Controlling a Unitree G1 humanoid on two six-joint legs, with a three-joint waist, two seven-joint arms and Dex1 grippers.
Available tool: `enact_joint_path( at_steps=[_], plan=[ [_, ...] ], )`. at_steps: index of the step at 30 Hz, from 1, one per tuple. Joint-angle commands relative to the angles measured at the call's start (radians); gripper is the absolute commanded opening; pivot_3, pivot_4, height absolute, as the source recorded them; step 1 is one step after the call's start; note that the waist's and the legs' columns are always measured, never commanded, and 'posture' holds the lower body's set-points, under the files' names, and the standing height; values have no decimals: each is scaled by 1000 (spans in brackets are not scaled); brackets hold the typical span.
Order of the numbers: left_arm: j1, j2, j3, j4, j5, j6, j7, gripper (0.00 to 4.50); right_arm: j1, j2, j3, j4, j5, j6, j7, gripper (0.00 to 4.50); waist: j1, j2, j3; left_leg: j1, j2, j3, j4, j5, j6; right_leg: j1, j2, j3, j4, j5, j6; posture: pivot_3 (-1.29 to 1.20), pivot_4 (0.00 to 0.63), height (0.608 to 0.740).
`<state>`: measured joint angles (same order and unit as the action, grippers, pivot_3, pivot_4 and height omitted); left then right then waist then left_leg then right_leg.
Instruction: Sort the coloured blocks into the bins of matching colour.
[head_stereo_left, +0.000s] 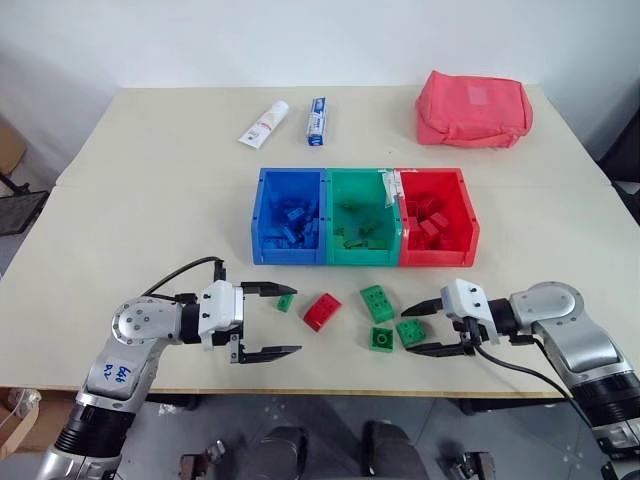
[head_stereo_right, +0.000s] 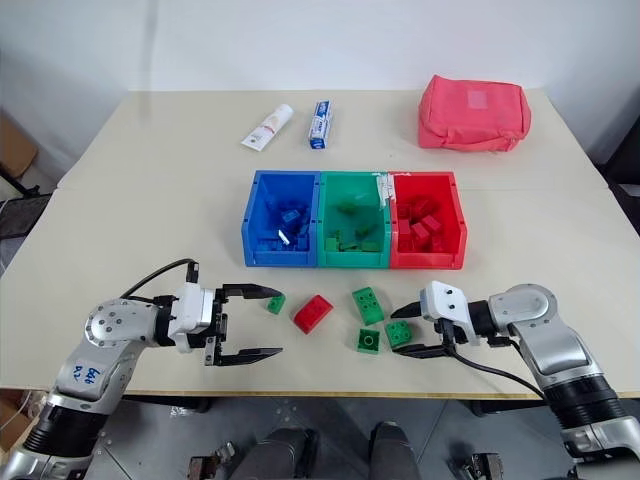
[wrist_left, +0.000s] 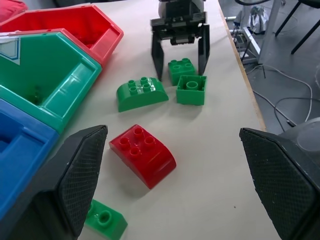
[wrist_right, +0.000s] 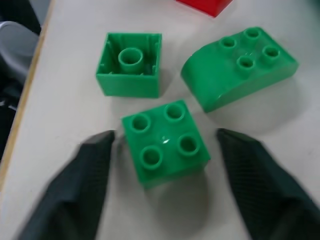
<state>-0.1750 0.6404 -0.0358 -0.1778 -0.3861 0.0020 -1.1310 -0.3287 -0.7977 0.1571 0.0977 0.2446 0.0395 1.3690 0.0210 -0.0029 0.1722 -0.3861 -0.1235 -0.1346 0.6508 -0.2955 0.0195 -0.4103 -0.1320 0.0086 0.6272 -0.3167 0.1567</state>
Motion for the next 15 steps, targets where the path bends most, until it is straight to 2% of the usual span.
enact_joint_path(
  at_steps=[1, 2, 8, 11, 15],
  plan=[
    [22, 5, 31, -31, -22, 13, 19, 4500, 11, 0, -23, -15, 12, -10, -6, 1835, 1, 0, 0, 0, 0, 0, 0, 0, 0, 0, 0, 0, 0, 0, 0, 0, 150, 740],
    [23, -5, 37, -37, -29, 17, 34, 4500, 15, -3, -39, -28, 34, 10, -4, 1511, 2, 0, 0, 0, 0, 0, 0, 0, 0, 0, 0, 0, 0, 0, 0, 0, 150, 740],
    [84, -65, 73, -121, -61, 61, 144, 4500, -19, 11, -163, -145, 218, 248, -81, 1480, 2, 0, 0, 0, 0, 0, 0, 0, 0, 0, 0, 0, 0, 0, 0, 0, 150, 740],
    [109, -76, 111, -126, -59, 68, 196, 4500, -169, 98, -182, -190, 309, 451, -232, 1480, -10, 0, 0, 0, 2, 1, 0, 0, -1, -1, 0, 1, 0, 0, -1, 0, 150, 740],
    [137, -67, 153, -131, -53, 64, 230, 4500, -355, 215, -140, -77, 209, 511, -414, 1480, -22, 0, 0, 0, 8, 2, 0, 0, -5, -2, 2, 1, 1, 2, -5, 0, 150, 740]
  ],
)
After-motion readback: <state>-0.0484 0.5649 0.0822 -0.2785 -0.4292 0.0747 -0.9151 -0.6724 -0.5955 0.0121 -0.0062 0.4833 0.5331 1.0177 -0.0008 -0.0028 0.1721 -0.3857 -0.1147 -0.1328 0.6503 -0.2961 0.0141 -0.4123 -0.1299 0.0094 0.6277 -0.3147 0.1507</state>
